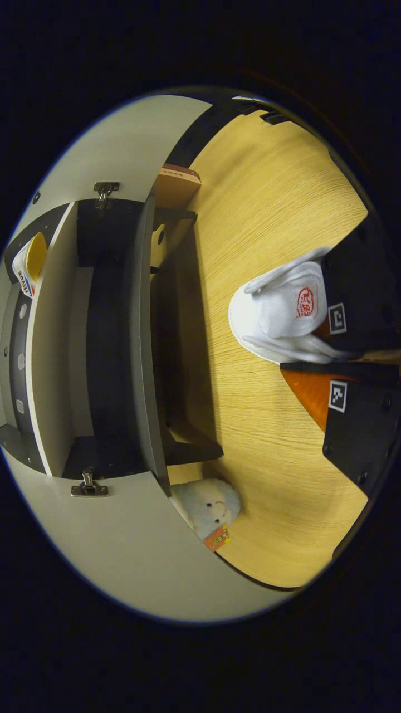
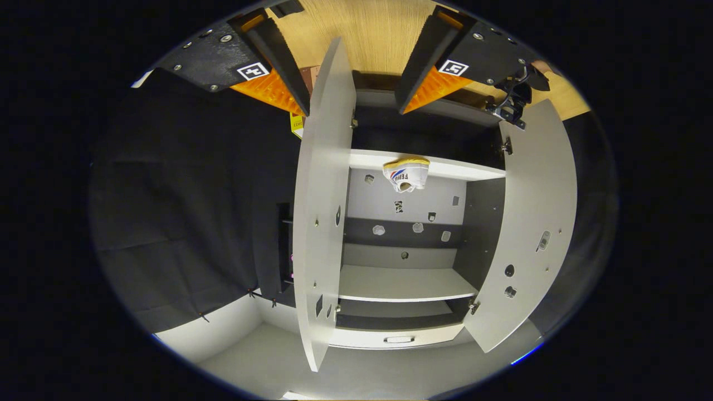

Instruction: Grab one shoe with the right hand and put it into the shoe cabinet, grab the other shoe with the left hand and put it into the shoe cabinet; then close the right door with the right hand and the left door with the left hand.

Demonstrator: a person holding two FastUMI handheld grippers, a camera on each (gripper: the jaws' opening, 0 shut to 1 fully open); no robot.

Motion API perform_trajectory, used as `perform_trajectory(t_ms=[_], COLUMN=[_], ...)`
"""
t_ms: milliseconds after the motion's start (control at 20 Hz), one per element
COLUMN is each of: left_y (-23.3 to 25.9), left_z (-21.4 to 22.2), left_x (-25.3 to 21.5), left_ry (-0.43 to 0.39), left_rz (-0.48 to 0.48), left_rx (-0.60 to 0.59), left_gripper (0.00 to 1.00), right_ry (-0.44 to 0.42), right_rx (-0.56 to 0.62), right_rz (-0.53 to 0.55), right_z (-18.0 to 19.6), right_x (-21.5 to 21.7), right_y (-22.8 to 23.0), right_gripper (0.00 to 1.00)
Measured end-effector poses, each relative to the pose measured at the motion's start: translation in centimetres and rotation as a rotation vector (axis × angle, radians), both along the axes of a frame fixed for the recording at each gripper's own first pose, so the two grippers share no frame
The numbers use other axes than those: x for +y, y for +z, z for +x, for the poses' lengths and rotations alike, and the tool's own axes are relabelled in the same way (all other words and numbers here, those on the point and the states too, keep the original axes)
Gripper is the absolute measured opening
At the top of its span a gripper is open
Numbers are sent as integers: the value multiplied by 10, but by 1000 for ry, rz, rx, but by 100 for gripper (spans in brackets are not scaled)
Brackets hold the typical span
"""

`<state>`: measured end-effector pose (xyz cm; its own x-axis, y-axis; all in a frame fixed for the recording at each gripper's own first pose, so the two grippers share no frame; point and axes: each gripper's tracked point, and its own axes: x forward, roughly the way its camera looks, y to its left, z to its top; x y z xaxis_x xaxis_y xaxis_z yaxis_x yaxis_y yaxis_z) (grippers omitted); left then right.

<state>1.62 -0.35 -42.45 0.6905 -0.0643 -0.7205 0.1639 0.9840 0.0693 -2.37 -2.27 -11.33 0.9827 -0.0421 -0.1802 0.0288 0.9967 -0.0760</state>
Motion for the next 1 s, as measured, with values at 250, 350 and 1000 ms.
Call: perform_trajectory(t_ms=[250, 350, 1000], left_y=[61, 121, 367], left_z=[-1, 1, 249], left_x=[11, 11, -14], left_ry=[119, 160, 121], left_rz=[-16, -28, -78], left_rx=[-106, -183, -371], left_gripper=[9, 8, 8], right_ry=[57, 70, 83], right_rx=[-20, -30, -88], right_rz=[6, 3, 21], right_z=[7, 10, 9], right_x=[11, 13, 13], right_y=[4, 7, 19], right_gripper=[94, 94, 94])
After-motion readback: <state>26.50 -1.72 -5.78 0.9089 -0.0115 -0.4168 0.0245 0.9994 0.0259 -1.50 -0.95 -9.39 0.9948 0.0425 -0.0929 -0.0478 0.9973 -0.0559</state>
